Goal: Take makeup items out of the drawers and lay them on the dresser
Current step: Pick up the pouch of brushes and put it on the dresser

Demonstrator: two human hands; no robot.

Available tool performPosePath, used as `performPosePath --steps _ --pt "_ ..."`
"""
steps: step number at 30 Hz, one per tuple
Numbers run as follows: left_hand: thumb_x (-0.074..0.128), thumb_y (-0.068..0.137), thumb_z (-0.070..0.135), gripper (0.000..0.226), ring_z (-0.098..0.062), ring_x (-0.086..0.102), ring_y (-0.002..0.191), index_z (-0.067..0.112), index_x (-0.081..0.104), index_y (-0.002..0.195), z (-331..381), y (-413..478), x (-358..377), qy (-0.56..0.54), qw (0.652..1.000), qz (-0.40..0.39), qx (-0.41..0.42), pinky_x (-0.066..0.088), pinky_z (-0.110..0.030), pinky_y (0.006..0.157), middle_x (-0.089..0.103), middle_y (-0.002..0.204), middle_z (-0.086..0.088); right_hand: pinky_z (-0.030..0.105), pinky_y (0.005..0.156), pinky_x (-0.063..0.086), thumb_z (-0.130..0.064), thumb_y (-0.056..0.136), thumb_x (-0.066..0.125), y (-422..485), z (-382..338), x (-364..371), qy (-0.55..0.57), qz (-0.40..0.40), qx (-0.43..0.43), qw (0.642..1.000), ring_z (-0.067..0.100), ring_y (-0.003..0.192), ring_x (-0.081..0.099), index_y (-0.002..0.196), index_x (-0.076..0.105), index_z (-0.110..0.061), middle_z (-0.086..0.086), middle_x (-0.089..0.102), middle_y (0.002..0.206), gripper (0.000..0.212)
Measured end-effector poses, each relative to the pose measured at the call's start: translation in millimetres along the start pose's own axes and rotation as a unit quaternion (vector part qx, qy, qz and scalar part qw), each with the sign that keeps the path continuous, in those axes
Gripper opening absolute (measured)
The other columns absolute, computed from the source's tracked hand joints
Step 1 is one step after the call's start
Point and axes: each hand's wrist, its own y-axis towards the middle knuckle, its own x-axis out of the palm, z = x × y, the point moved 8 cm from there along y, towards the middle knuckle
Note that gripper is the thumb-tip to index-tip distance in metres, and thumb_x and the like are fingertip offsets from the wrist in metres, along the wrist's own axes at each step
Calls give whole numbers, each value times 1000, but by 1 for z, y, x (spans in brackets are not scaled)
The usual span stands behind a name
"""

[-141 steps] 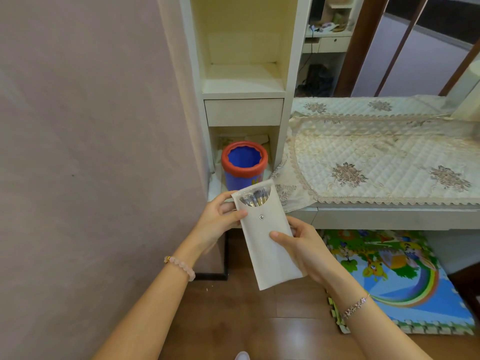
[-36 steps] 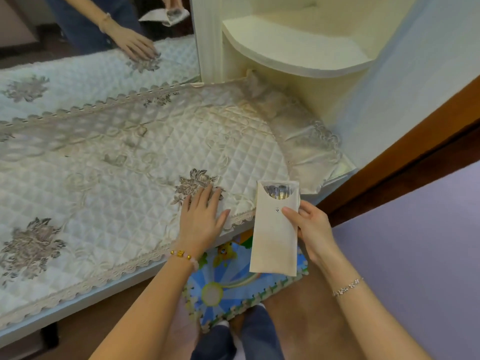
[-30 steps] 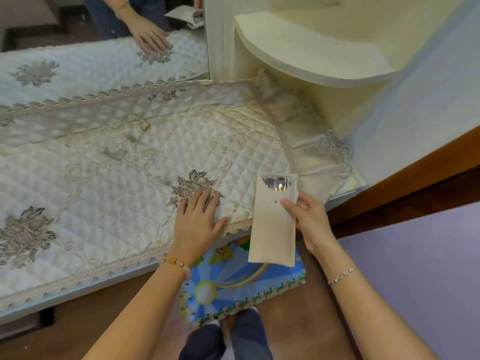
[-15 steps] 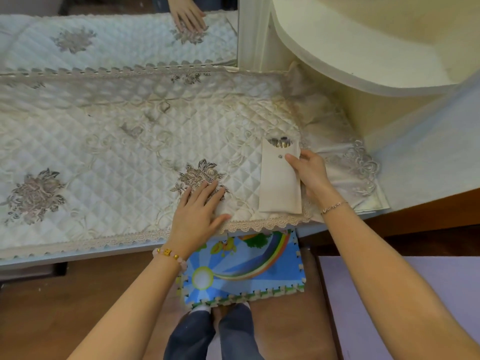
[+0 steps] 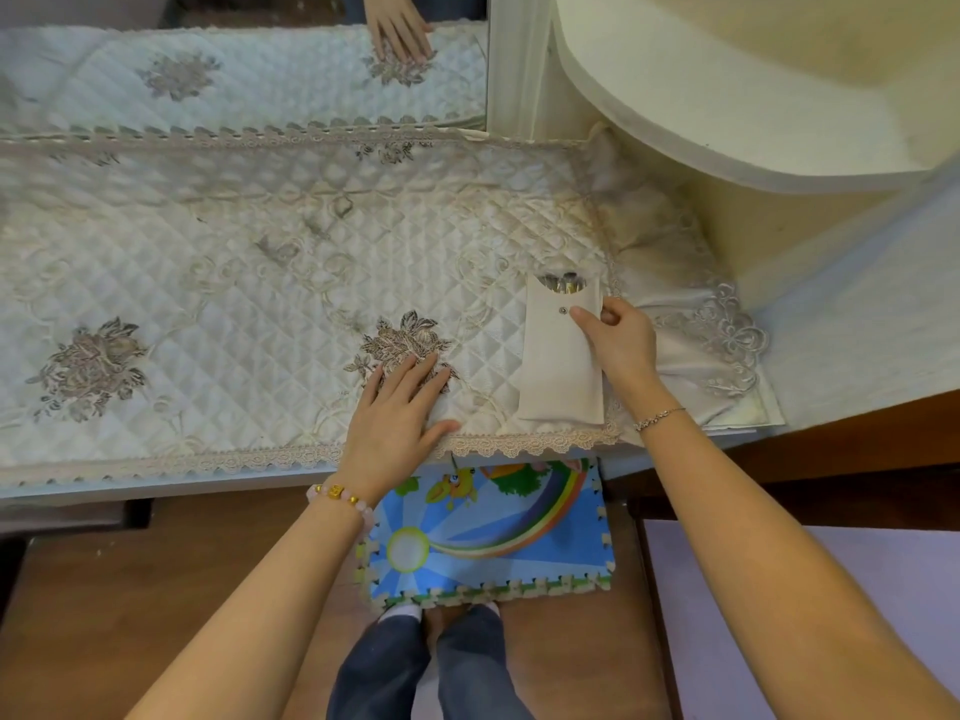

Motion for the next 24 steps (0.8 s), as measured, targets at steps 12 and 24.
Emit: performPosePath --steps 12,24 --pt "18 80 65 77 -23 25 140 20 36 141 3 3 -10 3 1000 -18 9 17 -46 113 32 150 -2 36 98 40 -31 89 57 -34 -19 -21 -149 -4 -112 982 22 116 49 133 44 -12 8 52 128 50" --pt "37 89 49 58 -27 44 129 12 48 132 23 -21 -68 26 994 94 42 33 -49 107 50 137 -9 33 112 23 -31 92 53 -118 -32 -34 -265 30 -266 926 28 134 33 139 35 -6 14 39 144 57"
